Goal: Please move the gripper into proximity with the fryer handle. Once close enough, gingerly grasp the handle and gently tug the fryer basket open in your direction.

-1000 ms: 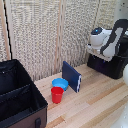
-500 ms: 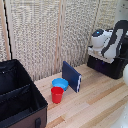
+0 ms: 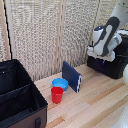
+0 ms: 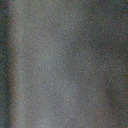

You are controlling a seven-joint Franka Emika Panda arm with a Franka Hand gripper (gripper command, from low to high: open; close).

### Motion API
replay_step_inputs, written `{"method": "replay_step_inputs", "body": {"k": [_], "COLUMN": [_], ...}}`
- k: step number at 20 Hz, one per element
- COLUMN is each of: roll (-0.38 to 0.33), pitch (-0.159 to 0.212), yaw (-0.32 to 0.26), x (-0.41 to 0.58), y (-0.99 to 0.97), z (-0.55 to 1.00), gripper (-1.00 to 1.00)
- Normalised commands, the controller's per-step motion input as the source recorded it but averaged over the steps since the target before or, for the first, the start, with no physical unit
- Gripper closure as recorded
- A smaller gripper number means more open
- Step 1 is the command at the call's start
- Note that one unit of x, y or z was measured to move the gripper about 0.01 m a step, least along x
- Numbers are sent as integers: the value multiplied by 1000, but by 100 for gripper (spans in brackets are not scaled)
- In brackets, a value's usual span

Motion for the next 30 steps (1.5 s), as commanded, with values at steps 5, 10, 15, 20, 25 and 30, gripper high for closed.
{"method": "replay_step_inputs", "body": {"k": [5,10,15,20,25,30], "roll": [274,36,0,0,0,0], "pitch": [57,-22,-98,-148,-122,-5], "yaw": [-118,-11,-20,-76,-77,-69], "x": [0,-106,-41,58,100,306], "y": [512,959,979,921,919,895], "z": [38,-246,-118,51,37,-124], "gripper": [100,100,100,100,100,100]}}
